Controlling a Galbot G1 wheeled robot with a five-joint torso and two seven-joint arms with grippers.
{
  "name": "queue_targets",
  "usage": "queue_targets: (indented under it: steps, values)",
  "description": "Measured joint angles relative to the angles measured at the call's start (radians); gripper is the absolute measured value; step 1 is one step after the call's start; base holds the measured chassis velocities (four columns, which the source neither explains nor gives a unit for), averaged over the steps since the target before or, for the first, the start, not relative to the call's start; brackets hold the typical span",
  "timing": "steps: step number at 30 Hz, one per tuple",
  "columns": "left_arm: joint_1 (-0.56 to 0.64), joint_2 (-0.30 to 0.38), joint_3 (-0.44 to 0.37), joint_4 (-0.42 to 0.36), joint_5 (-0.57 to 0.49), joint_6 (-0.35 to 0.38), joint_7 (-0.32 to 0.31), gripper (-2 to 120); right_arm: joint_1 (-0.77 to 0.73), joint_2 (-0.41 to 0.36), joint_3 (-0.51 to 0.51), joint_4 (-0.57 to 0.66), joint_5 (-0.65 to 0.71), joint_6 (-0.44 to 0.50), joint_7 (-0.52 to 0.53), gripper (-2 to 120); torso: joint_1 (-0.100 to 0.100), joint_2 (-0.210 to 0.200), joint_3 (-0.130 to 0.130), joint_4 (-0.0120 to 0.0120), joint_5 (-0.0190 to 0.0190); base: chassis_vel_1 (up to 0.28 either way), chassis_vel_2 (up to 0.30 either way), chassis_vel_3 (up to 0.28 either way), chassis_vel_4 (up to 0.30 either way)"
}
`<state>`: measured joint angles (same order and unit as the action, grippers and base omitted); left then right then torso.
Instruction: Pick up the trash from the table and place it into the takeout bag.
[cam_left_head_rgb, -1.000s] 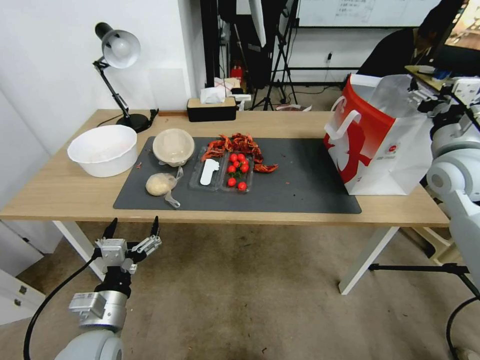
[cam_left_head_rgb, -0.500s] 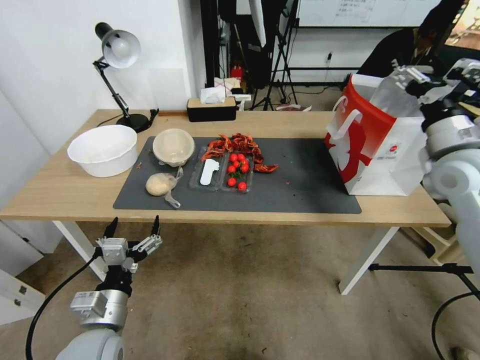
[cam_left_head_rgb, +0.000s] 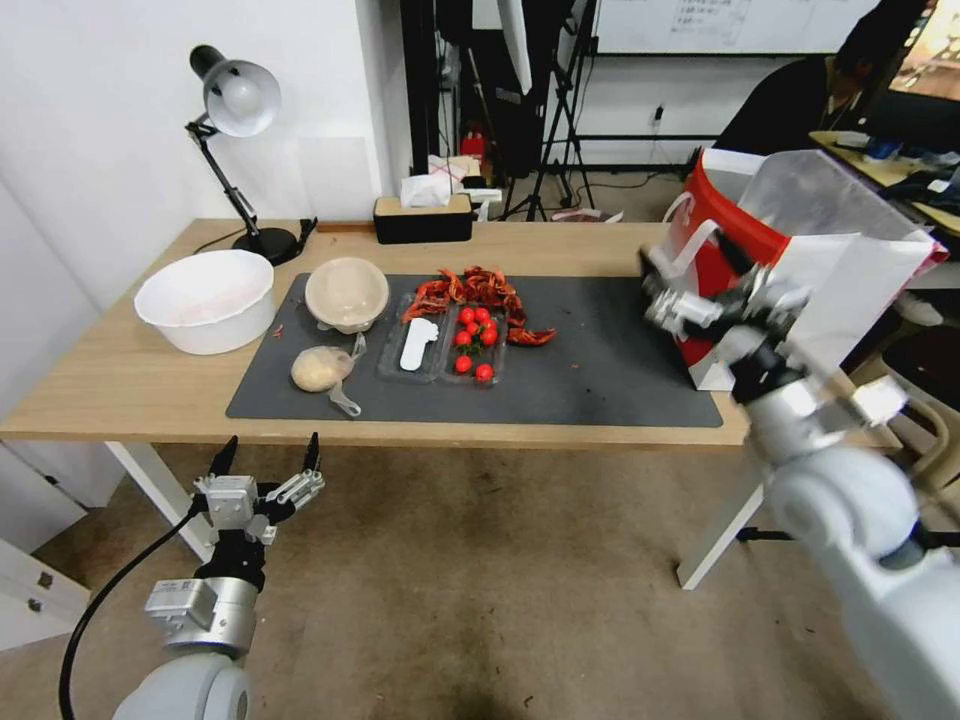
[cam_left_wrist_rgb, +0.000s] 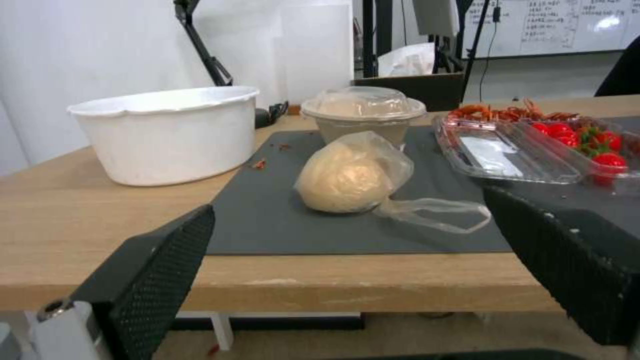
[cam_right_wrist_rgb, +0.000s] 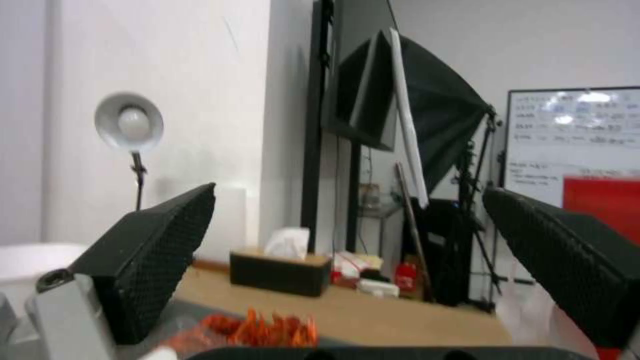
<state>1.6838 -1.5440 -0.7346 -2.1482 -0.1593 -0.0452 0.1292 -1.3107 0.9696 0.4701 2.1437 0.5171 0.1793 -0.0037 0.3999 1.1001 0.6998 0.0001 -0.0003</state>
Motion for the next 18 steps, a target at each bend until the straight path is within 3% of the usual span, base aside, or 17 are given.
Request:
queue_targets:
  steps: [12,18]
  values:
    - [-0.01,0.003,0.002,0.02,-0.002,0.0,0.001,100,-0.239,0.12,-0.045,-0.039,-0.233,0.083,0.16,100,0.0,0.0,0.0,-0.0002,0.0002,0.0,0.0,0.0,0.0]
    - [-0.013,0.004,0.003,0.024,-0.002,0.0,0.001,100,-0.278,0.137,-0.054,-0.062,-0.267,0.104,0.196,100,0.0,0.0,0.0,-0.0001,0.0001,0.0,0.0,0.0,0.0]
